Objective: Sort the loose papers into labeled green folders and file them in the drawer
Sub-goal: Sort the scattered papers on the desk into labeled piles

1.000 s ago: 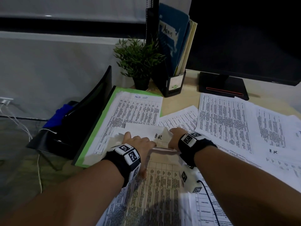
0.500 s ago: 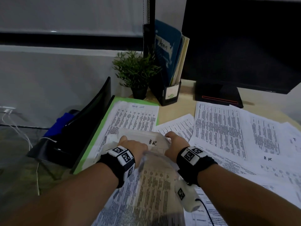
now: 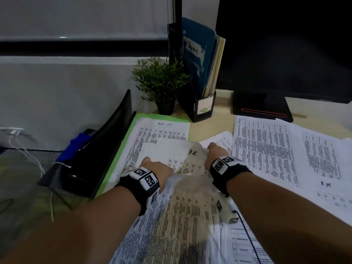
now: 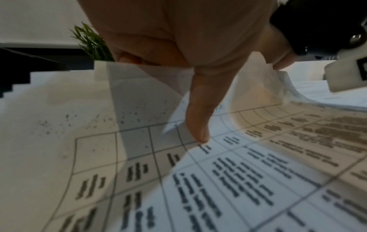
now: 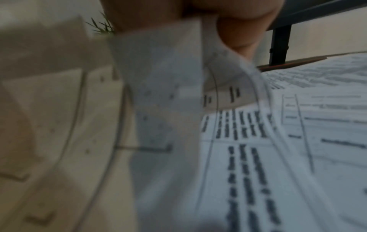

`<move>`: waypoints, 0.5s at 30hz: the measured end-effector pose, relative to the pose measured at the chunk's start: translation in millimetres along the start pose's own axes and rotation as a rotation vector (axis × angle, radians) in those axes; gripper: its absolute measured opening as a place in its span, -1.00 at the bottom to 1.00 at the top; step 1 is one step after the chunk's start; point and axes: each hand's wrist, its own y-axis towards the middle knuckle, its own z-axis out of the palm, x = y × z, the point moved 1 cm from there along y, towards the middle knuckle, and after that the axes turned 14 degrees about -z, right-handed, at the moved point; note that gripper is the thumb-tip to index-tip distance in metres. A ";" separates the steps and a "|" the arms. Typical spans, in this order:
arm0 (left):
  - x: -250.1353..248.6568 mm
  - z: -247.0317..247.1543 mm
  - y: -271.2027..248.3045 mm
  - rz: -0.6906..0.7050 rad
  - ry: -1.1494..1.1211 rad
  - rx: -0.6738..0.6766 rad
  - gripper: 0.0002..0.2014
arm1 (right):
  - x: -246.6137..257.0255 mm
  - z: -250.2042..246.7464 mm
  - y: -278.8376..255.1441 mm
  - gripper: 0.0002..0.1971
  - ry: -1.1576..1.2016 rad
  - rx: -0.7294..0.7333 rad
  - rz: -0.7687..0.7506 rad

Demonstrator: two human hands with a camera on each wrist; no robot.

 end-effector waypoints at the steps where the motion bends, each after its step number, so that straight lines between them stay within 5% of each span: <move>1: 0.3 3.4 0.8 0.000 -0.006 -0.002 -0.72 | -0.3 2.0 -0.2 -0.48 -0.002 0.000 0.017; 3: -0.8 10.3 2.7 -0.011 -0.083 -0.028 -0.71 | -3.7 -1.0 -4.8 -0.28 -0.039 -0.042 0.049; 7: -5.6 8.8 4.5 -0.052 -0.183 0.024 -0.16 | -36.9 -29.5 -29.4 0.02 -0.120 -0.152 0.098; 11: -19.2 -9.9 -6.5 -0.142 -0.156 0.012 0.08 | -114.6 -60.4 -90.2 -0.08 0.152 -0.252 0.229; 15: -54.4 -23.1 -29.8 -0.159 -0.538 -0.107 0.05 | -186.7 -60.4 -164.6 -0.22 0.027 -0.043 0.399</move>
